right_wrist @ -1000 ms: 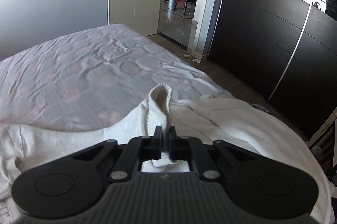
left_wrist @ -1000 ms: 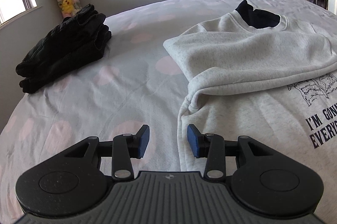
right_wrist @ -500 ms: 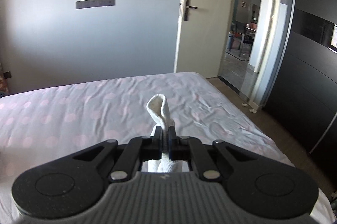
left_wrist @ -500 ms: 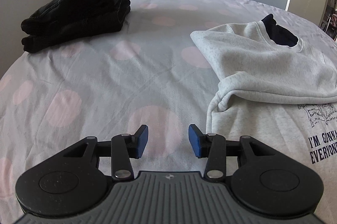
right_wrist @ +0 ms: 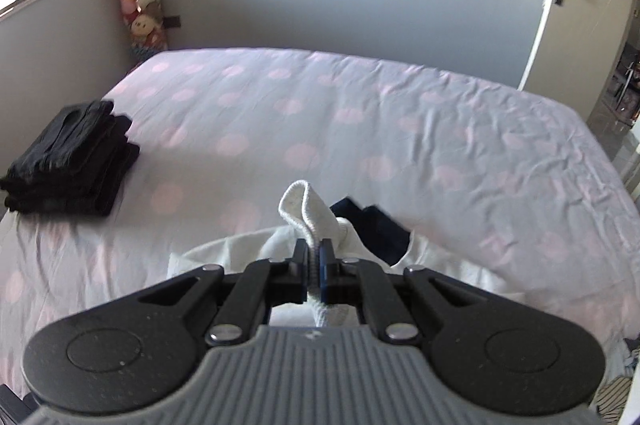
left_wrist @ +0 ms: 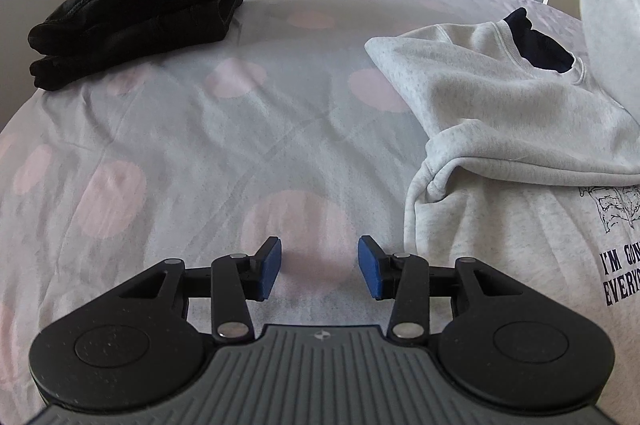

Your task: Fold clothes

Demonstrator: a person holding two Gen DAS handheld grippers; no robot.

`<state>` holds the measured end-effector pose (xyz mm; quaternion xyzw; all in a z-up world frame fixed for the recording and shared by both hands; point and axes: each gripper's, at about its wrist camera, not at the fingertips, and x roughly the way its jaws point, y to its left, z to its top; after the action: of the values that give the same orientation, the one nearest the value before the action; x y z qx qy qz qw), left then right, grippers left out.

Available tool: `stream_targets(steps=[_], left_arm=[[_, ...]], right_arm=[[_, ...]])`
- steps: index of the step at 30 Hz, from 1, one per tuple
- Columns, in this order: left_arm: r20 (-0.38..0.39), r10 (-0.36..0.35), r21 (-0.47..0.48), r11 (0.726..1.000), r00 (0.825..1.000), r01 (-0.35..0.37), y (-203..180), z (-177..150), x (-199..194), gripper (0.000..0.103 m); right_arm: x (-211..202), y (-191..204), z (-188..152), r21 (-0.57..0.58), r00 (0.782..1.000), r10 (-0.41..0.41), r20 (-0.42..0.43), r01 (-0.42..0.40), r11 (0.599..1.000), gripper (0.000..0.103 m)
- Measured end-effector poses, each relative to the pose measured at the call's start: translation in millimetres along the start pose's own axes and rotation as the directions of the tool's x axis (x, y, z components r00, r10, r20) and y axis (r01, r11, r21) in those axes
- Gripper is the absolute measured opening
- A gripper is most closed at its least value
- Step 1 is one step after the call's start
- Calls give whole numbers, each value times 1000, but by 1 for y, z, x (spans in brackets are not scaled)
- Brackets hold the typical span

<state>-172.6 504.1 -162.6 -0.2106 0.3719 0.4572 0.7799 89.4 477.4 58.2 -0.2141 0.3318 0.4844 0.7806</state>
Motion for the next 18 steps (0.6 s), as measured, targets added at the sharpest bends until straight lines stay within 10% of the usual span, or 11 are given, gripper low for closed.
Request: stream_targets(steps=[18], left_arm=[[12,-26,-55,998,1000,27,12,5,12,51]], right_arm=[[163,84,-103,0,961,166,-220,-170,985,18]])
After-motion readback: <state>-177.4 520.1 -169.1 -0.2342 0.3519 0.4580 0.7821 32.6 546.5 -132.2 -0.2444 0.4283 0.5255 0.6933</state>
